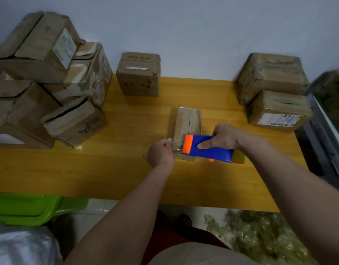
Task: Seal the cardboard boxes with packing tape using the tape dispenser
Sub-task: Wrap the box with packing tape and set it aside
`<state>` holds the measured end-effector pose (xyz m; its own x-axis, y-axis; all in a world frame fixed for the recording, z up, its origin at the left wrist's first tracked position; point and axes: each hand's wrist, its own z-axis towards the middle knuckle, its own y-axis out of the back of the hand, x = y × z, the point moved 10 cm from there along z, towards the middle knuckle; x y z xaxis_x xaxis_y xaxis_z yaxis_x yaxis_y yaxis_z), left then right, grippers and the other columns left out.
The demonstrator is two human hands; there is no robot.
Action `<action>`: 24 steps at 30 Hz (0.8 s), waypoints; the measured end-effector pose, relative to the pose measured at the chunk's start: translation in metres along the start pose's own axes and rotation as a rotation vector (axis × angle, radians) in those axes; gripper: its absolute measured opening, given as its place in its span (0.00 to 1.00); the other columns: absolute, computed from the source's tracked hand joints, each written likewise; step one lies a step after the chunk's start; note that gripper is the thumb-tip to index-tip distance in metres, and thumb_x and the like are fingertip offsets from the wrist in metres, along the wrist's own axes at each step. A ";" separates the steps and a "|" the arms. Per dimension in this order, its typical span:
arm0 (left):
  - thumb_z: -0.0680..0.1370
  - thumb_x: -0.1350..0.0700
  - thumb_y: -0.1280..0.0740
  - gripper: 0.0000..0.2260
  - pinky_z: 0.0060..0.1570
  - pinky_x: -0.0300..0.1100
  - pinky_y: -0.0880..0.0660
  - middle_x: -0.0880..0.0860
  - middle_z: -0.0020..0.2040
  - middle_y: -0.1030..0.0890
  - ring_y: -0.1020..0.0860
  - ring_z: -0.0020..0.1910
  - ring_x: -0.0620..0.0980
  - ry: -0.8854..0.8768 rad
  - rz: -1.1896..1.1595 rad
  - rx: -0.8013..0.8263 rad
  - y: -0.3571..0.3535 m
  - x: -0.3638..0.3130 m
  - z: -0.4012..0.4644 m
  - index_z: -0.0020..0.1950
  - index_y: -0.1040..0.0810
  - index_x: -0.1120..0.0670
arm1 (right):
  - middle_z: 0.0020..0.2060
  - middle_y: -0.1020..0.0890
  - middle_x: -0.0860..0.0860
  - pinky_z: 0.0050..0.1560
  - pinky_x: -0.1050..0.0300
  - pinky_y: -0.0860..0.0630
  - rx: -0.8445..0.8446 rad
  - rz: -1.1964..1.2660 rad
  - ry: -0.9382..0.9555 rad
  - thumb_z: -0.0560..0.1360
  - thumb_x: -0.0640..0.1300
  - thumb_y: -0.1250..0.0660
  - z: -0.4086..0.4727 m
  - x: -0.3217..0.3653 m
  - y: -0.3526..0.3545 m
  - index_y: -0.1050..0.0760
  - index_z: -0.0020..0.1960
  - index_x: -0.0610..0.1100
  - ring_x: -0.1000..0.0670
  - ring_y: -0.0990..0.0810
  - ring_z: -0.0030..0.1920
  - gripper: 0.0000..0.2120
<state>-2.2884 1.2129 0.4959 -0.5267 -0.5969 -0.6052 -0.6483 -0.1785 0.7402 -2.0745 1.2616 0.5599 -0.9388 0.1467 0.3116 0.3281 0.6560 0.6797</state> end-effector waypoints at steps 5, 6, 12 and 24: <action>0.82 0.48 0.41 0.17 0.48 0.47 0.33 0.55 0.44 0.17 0.25 0.41 0.56 -0.004 0.001 0.033 -0.012 0.007 0.005 0.39 0.20 0.53 | 0.37 0.23 0.49 0.34 0.57 0.30 0.028 -0.060 -0.012 0.66 0.61 0.26 0.010 0.005 -0.004 0.32 0.40 0.47 0.50 0.24 0.39 0.22; 0.82 0.48 0.42 0.18 0.47 0.48 0.31 0.57 0.44 0.18 0.25 0.41 0.57 -0.017 -0.007 0.045 -0.015 0.008 0.004 0.37 0.22 0.53 | 0.37 0.24 0.49 0.34 0.57 0.30 0.034 -0.070 -0.011 0.66 0.61 0.27 0.011 0.006 -0.004 0.32 0.40 0.47 0.49 0.24 0.39 0.21; 0.82 0.48 0.44 0.17 0.52 0.48 0.29 0.59 0.60 0.22 0.25 0.60 0.59 0.071 0.219 0.119 -0.022 0.016 0.007 0.59 0.22 0.58 | 0.38 0.22 0.49 0.35 0.57 0.28 0.081 -0.055 -0.002 0.66 0.60 0.26 0.015 0.003 -0.006 0.29 0.41 0.46 0.49 0.23 0.40 0.20; 0.78 0.63 0.48 0.35 0.68 0.59 0.70 0.55 0.79 0.60 0.68 0.75 0.54 -0.764 0.878 0.151 -0.049 -0.010 -0.028 0.72 0.73 0.57 | 0.42 0.18 0.46 0.43 0.55 0.25 0.139 0.040 0.019 0.66 0.65 0.29 0.014 -0.010 -0.016 0.24 0.49 0.43 0.46 0.19 0.45 0.26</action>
<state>-2.2363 1.2055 0.4737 -0.9856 0.1646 0.0390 0.0700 0.1865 0.9800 -2.0721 1.2604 0.5368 -0.9227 0.1618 0.3500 0.3466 0.7460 0.5686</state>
